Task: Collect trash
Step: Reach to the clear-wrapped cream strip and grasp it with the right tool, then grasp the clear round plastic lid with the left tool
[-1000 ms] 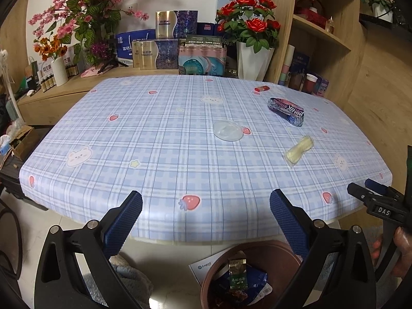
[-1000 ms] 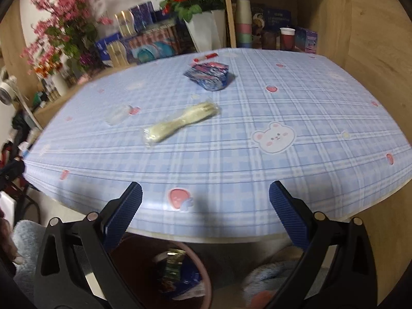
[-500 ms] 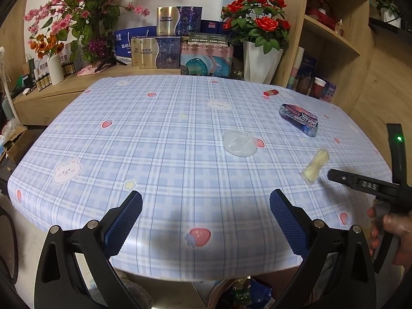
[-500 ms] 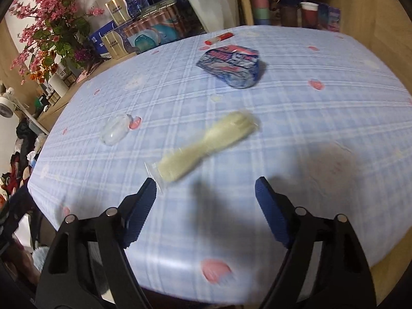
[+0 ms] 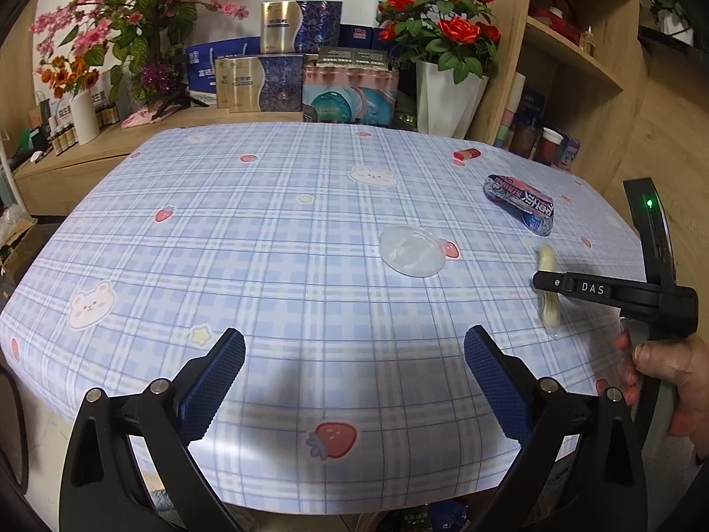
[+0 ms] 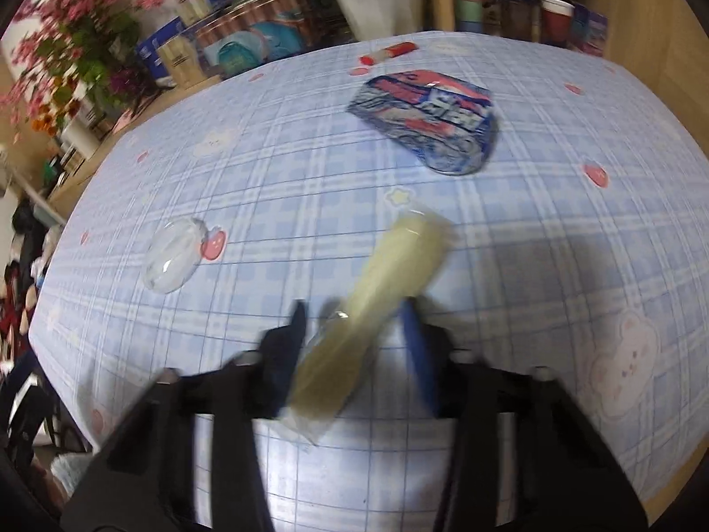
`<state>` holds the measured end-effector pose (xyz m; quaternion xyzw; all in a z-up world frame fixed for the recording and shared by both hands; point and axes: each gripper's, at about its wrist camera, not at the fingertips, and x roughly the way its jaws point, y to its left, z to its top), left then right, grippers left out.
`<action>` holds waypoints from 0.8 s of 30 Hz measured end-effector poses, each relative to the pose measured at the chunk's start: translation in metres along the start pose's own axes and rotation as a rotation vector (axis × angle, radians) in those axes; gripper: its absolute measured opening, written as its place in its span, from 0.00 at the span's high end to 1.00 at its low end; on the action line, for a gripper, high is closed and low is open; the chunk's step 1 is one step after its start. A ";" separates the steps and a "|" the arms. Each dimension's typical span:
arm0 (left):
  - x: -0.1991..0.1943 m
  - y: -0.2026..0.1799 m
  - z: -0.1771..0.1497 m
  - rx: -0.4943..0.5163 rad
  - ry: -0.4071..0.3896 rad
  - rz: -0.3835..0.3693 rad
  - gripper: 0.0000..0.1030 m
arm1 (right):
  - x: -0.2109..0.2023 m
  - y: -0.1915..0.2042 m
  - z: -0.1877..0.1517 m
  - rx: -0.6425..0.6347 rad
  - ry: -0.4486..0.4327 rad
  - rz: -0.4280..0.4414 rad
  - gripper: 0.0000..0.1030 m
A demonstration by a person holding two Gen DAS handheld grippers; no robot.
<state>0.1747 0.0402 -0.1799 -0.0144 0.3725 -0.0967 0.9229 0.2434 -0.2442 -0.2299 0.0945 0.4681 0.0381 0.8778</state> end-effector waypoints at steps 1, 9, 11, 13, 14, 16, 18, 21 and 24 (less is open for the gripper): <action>0.003 -0.001 0.001 0.004 0.005 -0.007 0.06 | -0.001 0.000 0.000 -0.012 -0.007 0.002 0.77; 0.039 -0.016 0.028 0.025 0.058 -0.081 0.06 | -0.012 -0.002 -0.005 -0.067 -0.061 0.018 0.89; 0.051 -0.022 0.037 0.038 0.073 -0.086 0.06 | -0.016 -0.005 -0.005 -0.058 -0.076 0.027 0.90; 0.064 -0.026 0.047 0.049 0.097 -0.085 0.06 | -0.022 -0.007 -0.007 -0.054 -0.092 0.037 0.90; 0.070 -0.027 0.050 0.049 0.107 -0.085 0.06 | -0.023 -0.008 -0.008 -0.055 -0.096 0.039 0.90; 0.084 -0.031 0.058 0.051 0.130 -0.080 0.06 | -0.029 -0.010 -0.010 -0.051 -0.110 0.047 0.90; 0.099 -0.037 0.065 0.069 0.153 -0.071 0.06 | -0.035 -0.013 -0.012 -0.040 -0.122 0.058 0.90; 0.118 -0.044 0.071 0.096 0.185 -0.049 0.07 | -0.045 -0.020 -0.015 -0.014 -0.140 0.078 0.90; 0.133 -0.049 0.071 0.110 0.218 -0.033 0.11 | -0.053 -0.024 -0.020 0.004 -0.151 0.083 0.90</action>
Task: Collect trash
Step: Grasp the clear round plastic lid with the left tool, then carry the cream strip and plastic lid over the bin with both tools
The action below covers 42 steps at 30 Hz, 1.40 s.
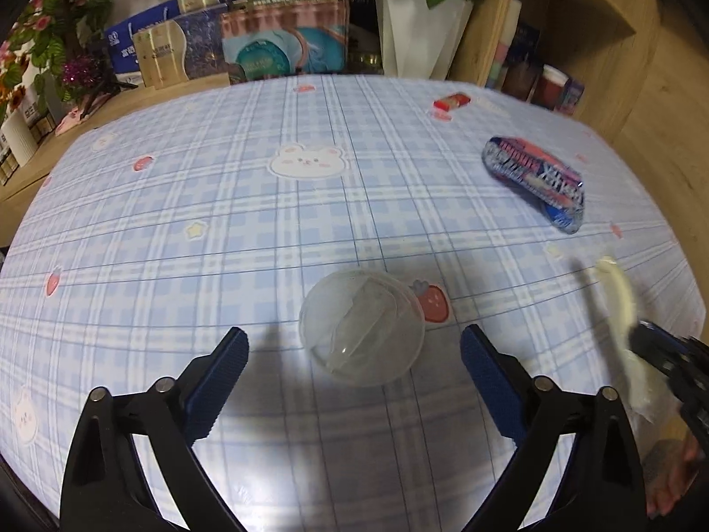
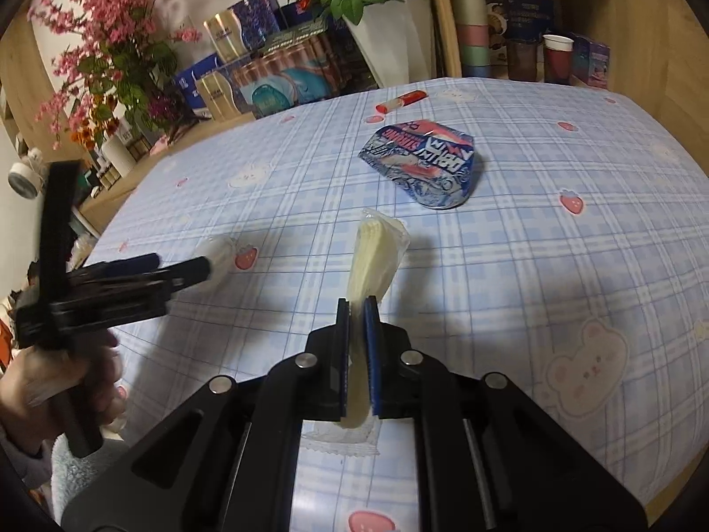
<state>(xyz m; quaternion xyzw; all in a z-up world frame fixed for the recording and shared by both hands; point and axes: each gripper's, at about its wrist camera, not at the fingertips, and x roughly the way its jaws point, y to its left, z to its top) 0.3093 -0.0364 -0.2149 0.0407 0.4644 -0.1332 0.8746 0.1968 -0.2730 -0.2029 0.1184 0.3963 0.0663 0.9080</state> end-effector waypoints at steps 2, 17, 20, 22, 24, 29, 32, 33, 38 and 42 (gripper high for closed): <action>0.008 -0.001 0.003 -0.003 0.017 0.011 0.12 | -0.005 -0.003 -0.003 0.009 -0.005 0.002 0.90; -0.019 0.004 -0.007 -0.054 -0.018 0.006 0.38 | -0.042 -0.011 -0.021 0.061 -0.042 0.018 0.90; -0.051 0.004 -0.014 -0.054 -0.061 -0.014 0.38 | -0.053 -0.008 -0.024 0.067 -0.057 0.033 0.90; -0.072 0.002 -0.019 -0.052 -0.089 -0.028 0.38 | -0.060 -0.005 -0.025 0.068 -0.068 0.044 0.90; -0.095 0.001 -0.025 -0.059 -0.117 -0.044 0.38 | -0.067 0.000 -0.028 0.065 -0.077 0.055 0.90; -0.145 -0.004 -0.046 -0.071 -0.186 -0.071 0.38 | -0.084 0.013 -0.036 0.039 -0.091 0.076 0.90; -0.172 -0.007 -0.064 -0.085 -0.226 -0.084 0.38 | -0.096 0.020 -0.044 0.014 -0.110 0.089 0.90; -0.180 -0.007 -0.070 -0.092 -0.236 -0.089 0.38 | -0.100 0.023 -0.046 0.003 -0.116 0.092 0.90; -0.212 -0.010 -0.100 -0.110 -0.273 -0.102 0.38 | -0.112 0.035 -0.059 -0.038 -0.127 0.099 0.90; -0.232 -0.015 -0.116 -0.093 -0.293 -0.095 0.38 | -0.114 0.044 -0.066 -0.052 -0.120 0.115 0.90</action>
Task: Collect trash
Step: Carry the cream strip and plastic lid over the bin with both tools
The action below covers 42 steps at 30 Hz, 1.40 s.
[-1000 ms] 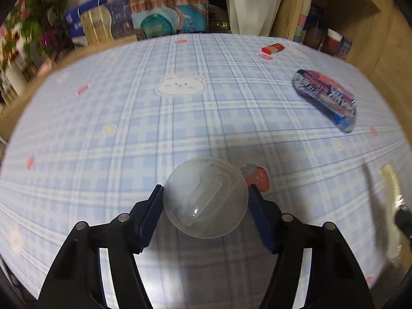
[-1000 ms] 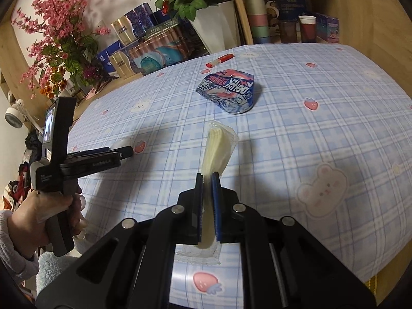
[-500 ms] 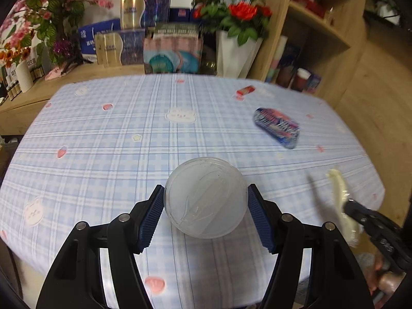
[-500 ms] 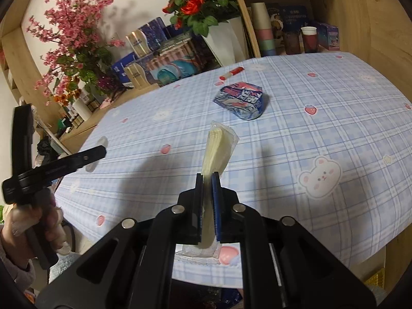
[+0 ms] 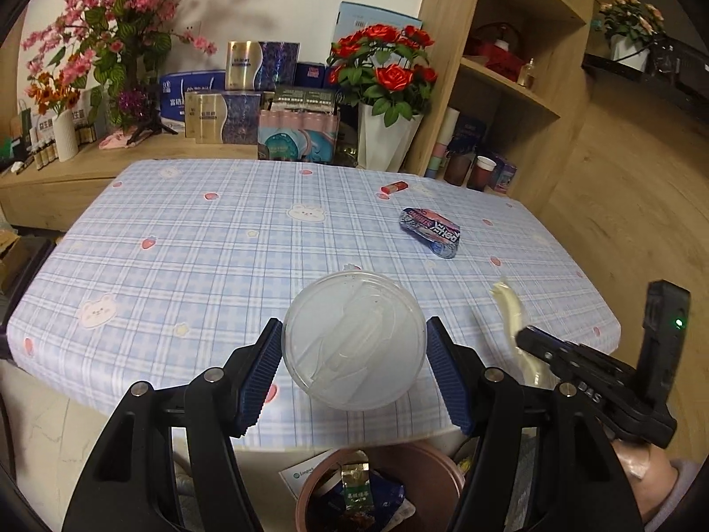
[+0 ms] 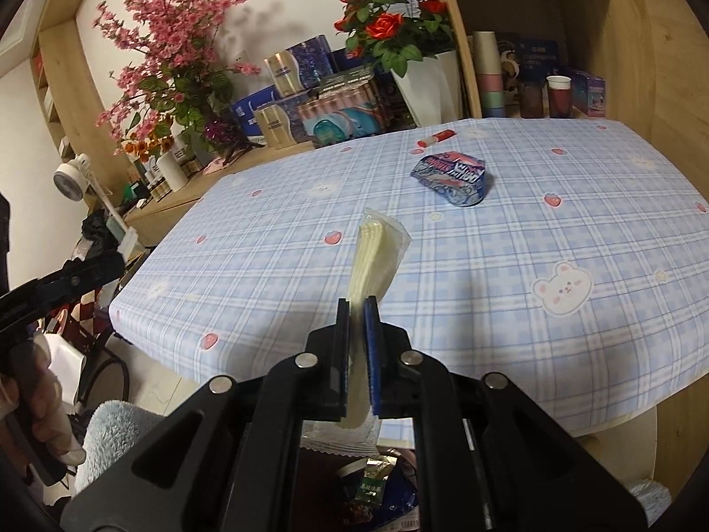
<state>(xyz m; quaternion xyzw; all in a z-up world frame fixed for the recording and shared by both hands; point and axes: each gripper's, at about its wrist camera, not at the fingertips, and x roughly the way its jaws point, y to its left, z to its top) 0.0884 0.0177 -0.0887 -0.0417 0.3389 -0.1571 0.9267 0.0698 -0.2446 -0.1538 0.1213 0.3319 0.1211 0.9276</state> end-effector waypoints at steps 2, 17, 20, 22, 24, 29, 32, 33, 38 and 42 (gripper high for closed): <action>-0.010 0.000 -0.004 0.003 -0.011 0.004 0.38 | -0.001 0.006 -0.003 -0.013 0.003 0.010 0.90; -0.055 0.022 -0.042 -0.077 -0.018 0.016 0.38 | -0.011 0.039 -0.046 -0.089 0.100 0.053 0.90; -0.060 0.022 -0.045 -0.078 -0.020 0.015 0.38 | -0.015 0.043 -0.054 -0.092 0.108 0.056 0.90; -0.065 0.021 -0.046 -0.076 -0.024 0.012 0.38 | -0.019 0.046 -0.057 -0.093 0.111 0.059 0.90; -0.071 0.019 -0.048 -0.072 -0.030 0.010 0.38 | -0.022 0.048 -0.060 -0.099 0.114 0.060 0.90; -0.083 0.016 -0.051 -0.073 -0.050 0.015 0.38 | -0.030 0.051 -0.066 -0.106 0.128 0.065 0.90; -0.089 0.015 -0.053 -0.082 -0.060 0.013 0.38 | -0.035 0.053 -0.069 -0.118 0.132 0.064 0.90; -0.091 0.014 -0.053 -0.080 -0.064 0.010 0.38 | -0.037 0.053 -0.070 -0.122 0.134 0.063 0.90; -0.096 0.007 -0.055 -0.068 -0.073 0.004 0.38 | -0.041 0.050 -0.077 -0.112 0.148 0.057 0.90; -0.099 0.006 -0.059 -0.058 -0.067 0.003 0.38 | -0.043 0.047 -0.082 -0.099 0.158 0.059 0.90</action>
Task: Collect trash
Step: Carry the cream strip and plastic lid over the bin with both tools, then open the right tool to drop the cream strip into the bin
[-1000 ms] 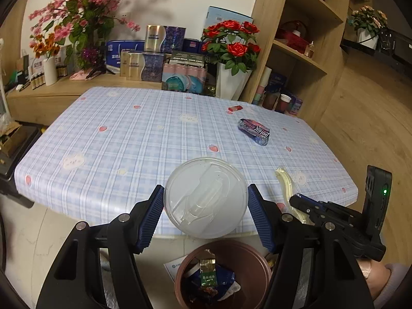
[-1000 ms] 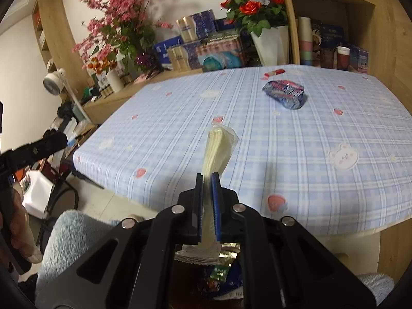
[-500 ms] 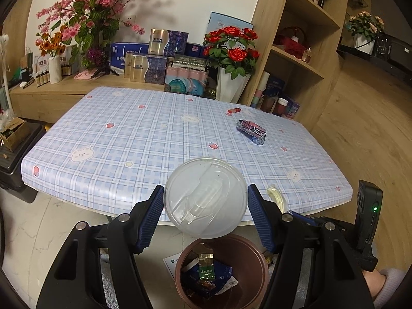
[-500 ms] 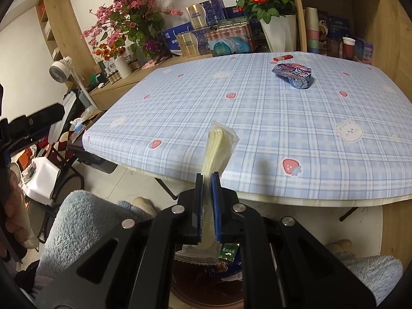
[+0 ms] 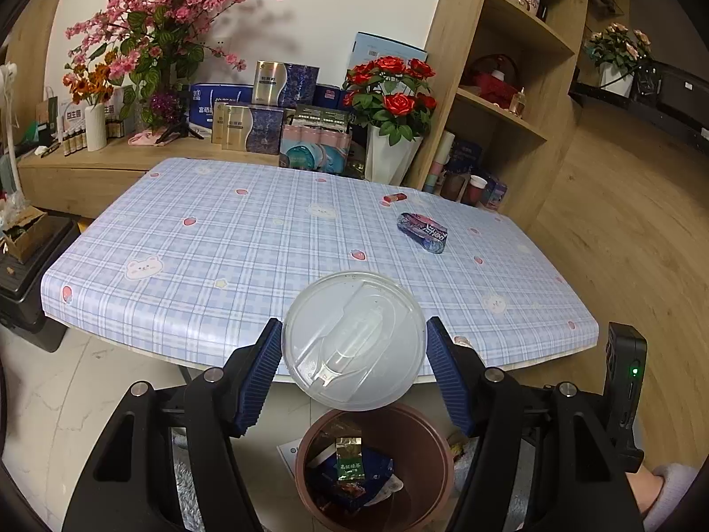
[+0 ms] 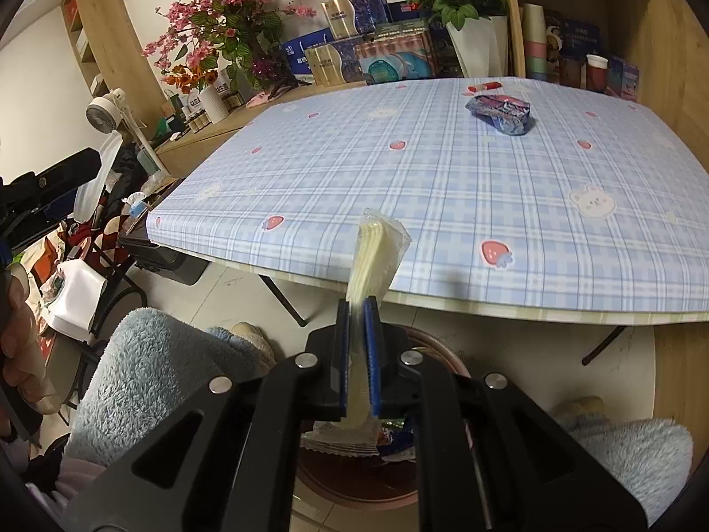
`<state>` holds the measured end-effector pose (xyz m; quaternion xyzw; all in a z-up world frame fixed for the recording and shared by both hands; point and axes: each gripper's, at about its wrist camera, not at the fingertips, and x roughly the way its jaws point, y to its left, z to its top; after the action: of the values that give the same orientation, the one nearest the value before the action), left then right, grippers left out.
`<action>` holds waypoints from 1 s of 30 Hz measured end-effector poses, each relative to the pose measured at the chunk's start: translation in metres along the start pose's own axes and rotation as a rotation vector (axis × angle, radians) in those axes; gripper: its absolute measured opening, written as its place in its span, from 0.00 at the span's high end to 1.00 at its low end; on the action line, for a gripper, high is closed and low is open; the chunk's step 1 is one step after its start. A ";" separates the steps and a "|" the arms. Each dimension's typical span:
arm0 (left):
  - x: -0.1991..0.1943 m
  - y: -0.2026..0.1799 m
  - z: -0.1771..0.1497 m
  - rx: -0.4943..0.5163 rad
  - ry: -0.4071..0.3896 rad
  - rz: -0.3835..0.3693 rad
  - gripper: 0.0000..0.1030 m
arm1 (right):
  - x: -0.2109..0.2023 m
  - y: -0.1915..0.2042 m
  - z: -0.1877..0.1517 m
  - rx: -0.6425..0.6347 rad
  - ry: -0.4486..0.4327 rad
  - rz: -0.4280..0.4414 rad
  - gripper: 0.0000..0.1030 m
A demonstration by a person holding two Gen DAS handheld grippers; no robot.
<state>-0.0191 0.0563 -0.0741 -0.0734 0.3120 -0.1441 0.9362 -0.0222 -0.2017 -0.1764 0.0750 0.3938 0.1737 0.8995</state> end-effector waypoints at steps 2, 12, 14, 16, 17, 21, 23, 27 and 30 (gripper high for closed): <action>0.001 0.001 -0.001 -0.002 0.006 0.002 0.38 | 0.003 -0.002 -0.003 0.001 0.013 0.002 0.90; 0.023 0.009 -0.008 -0.027 0.051 0.002 0.38 | 0.029 -0.007 -0.014 0.008 0.094 0.013 0.90; 0.028 0.010 -0.009 -0.027 0.060 0.001 0.38 | 0.035 -0.008 -0.016 0.011 0.111 0.019 0.90; 0.031 0.011 -0.011 -0.029 0.067 0.000 0.38 | 0.039 -0.008 -0.018 0.011 0.127 0.022 0.90; 0.032 0.011 -0.011 -0.030 0.070 -0.001 0.38 | 0.040 -0.008 -0.018 0.011 0.131 0.023 0.90; 0.038 0.013 -0.015 -0.036 0.083 -0.003 0.38 | 0.043 -0.010 -0.019 0.025 0.136 0.015 0.89; 0.039 0.013 -0.017 -0.037 0.086 -0.004 0.38 | 0.042 -0.013 -0.018 0.037 0.125 0.012 0.84; 0.041 0.013 -0.019 -0.039 0.089 -0.005 0.38 | 0.039 -0.012 -0.017 0.029 0.109 0.004 0.83; 0.041 0.012 -0.020 -0.035 0.087 -0.007 0.38 | 0.036 -0.012 -0.015 0.021 0.086 -0.008 0.83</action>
<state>0.0026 0.0534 -0.1152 -0.0846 0.3549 -0.1447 0.9198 -0.0076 -0.1999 -0.2146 0.0752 0.4343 0.1688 0.8816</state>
